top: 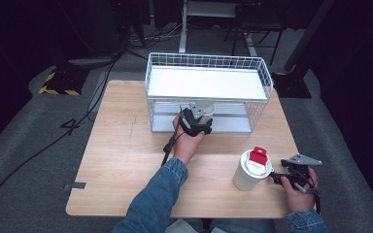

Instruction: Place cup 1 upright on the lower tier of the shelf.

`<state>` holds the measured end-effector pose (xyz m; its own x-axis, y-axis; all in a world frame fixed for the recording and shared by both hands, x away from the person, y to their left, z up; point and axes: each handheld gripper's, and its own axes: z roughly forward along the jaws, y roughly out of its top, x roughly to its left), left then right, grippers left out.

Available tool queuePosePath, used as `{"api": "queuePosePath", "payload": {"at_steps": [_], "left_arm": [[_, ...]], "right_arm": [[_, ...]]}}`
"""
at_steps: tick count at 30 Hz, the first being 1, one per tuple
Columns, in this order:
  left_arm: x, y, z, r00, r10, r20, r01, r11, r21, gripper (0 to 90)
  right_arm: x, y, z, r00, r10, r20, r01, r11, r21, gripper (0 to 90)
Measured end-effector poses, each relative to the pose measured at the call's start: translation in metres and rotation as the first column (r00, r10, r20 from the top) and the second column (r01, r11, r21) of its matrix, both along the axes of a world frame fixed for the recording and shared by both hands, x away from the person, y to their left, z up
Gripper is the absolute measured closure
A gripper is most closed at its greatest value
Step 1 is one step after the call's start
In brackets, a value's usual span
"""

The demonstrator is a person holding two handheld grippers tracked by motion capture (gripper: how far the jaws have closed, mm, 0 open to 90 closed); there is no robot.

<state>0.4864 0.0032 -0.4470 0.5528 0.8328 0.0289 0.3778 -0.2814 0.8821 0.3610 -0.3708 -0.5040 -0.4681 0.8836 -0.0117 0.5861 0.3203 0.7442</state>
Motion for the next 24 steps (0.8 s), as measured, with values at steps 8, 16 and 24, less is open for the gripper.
{"api": "queuePosePath", "payload": {"at_steps": [8,16,24], "left_arm": [[0.008,-0.008,-0.006,0.9998,0.022,0.005,-0.022,0.9998,0.001,22.9],[0.021,-0.011,-0.014,0.9987,0.051,-0.006,-0.051,0.9985,-0.021,22.9],[0.032,-0.014,-0.019,0.9977,0.067,-0.013,-0.067,0.9974,-0.025,22.9]], "right_arm": [[0.0,0.0,0.0,1.0,0.0,0.0,0.0,1.0,-0.001,21.9],[0.001,0.0,0.0,1.0,0.006,0.0,-0.006,1.0,0.0,21.9],[0.001,0.0,0.0,1.0,0.006,0.0,-0.006,1.0,0.0,21.9]]}}
